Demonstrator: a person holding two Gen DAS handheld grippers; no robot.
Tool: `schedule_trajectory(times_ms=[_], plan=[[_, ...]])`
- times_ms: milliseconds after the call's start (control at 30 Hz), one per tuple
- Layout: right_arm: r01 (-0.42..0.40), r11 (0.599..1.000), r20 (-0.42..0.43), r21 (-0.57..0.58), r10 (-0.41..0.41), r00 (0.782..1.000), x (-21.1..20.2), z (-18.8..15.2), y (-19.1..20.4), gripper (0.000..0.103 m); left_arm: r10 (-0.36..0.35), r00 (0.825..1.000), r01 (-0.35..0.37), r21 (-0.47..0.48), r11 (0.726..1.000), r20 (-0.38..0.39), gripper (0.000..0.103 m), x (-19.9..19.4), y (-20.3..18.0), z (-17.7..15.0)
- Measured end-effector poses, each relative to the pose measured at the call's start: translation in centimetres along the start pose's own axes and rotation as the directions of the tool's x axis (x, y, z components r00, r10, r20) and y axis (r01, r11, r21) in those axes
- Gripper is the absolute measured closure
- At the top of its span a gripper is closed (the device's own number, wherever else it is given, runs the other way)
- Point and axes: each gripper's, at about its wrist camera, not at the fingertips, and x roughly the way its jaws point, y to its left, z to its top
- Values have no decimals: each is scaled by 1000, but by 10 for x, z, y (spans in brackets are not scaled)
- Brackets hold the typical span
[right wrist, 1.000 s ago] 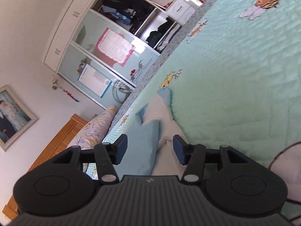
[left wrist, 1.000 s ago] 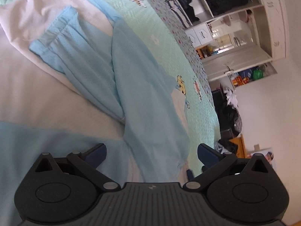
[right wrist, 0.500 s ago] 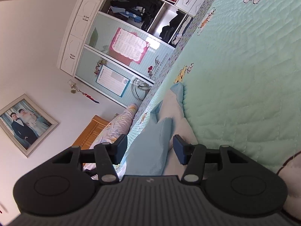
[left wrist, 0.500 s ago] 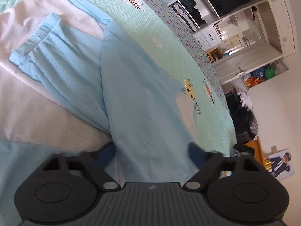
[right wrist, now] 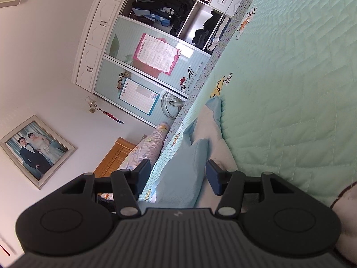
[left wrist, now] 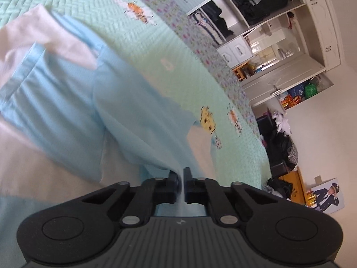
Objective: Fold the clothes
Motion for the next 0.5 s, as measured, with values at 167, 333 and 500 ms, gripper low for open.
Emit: schedule_trajectory(times_ms=[167,333,500], plan=[[0,1000,-3,-2,0,1000,3,3,-1,46,5,1000,-7,85,996,24,103,-2,-22,15],[-2,1000,-3,-3,2,1000,3,3,-2,46,16,996,-30,144,989,93,103,-26,-40,33],[-4,1000,-4,-4,4,1000,1,3,-5,46,-4,984,-25,161,987,177,103,-74,-49,50]])
